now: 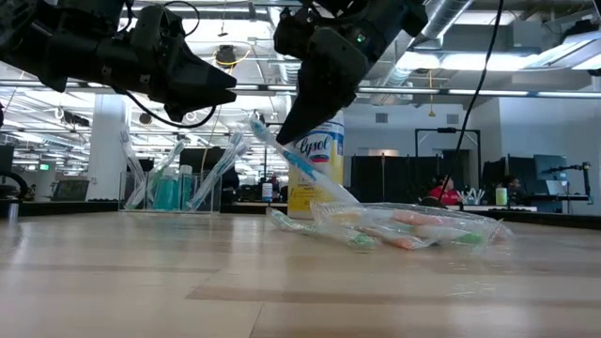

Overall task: Pick & Place toothbrushing station
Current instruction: Put the blue toothbrush into the transparent organizer

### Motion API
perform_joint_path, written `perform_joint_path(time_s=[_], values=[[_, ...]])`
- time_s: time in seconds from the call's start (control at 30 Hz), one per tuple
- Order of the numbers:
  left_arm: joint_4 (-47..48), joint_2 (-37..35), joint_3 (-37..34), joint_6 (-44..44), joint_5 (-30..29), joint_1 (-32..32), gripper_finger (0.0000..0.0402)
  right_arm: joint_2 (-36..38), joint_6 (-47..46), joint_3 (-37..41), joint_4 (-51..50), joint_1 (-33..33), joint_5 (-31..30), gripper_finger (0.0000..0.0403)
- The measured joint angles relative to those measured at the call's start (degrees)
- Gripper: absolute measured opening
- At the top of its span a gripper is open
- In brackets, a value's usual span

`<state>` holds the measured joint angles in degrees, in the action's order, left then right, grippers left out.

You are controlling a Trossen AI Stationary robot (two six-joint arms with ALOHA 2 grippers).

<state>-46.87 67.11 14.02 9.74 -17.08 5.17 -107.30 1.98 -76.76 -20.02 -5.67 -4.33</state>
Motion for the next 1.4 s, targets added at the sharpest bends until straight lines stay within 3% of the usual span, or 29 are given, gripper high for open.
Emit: perform_joint_path(time_s=[0.23,0.93,1.4], values=[[0.07,0.00,0.00,0.96,0.02,0.00,0.0172,3.15,0.90,-0.06,-0.20,-0.43,-3.34,0.0000],[-4.65,0.02,-0.04,2.76,5.38,0.00,0.0172,5.04,5.56,-0.02,9.49,-0.26,-3.26,0.0000],[-6.09,0.00,-0.04,2.69,5.54,0.00,0.0172,5.04,7.67,0.01,15.70,-0.17,-3.25,0.0000]])
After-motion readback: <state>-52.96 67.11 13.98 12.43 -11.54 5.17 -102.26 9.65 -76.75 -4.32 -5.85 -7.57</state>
